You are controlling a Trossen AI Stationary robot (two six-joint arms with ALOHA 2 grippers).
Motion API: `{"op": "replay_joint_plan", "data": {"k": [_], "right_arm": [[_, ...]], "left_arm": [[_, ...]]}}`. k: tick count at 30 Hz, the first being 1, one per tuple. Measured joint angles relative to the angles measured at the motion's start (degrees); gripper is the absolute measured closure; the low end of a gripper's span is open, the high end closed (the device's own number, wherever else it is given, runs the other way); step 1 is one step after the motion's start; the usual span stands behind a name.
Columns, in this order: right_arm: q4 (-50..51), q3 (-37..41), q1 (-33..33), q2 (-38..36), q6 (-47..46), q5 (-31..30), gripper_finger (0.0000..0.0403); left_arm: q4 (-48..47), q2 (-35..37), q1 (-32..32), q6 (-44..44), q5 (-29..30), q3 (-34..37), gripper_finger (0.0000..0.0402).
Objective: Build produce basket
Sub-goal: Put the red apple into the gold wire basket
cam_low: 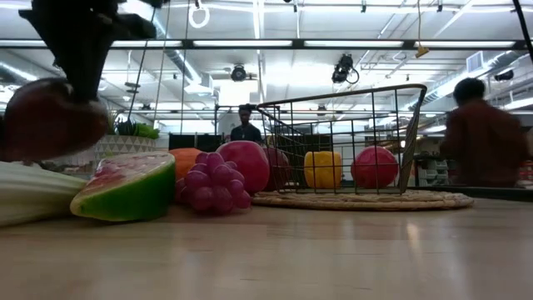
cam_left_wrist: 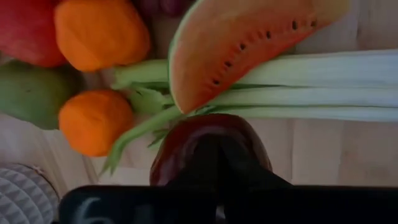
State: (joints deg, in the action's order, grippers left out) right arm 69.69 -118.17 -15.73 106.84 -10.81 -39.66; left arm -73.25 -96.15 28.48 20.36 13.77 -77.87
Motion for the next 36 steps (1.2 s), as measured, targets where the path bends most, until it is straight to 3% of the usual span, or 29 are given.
{"op": "replay_joint_plan", "data": {"k": [11, 18, 25, 30, 36], "right_arm": [[9.95, 0.04, -1.78, -1.11, -9.19, -3.87, 0.0034], [11.49, 4.54, -4.62, -1.11, -11.85, -7.02, 0.0034], [10.4, 14.61, -6.3, -3.74, -16.0, -12.8, 0.0041], [1.08, 27.2, -7.29, -9.36, -18.53, -11.48, 0.005], [-22.62, 44.26, -9.59, -16.2, -14.17, -8.69, 0.0054]], "left_arm": [[3.0, 11.53, 1.99, 2.73, 7.71, 0.0, 0.04], [13.33, 17.51, 2.02, -4.91, 10.14, 0.0, 0.04], [20.68, 20.95, 0.9, -11.52, 10.04, 0.02, 0.04], [24.3, 20.96, 0.16, -15.07, 10.05, 0.02, 0.04], [31.2, 20.96, -1.11, -19.92, 9.89, 0.02, 0.04]]}}
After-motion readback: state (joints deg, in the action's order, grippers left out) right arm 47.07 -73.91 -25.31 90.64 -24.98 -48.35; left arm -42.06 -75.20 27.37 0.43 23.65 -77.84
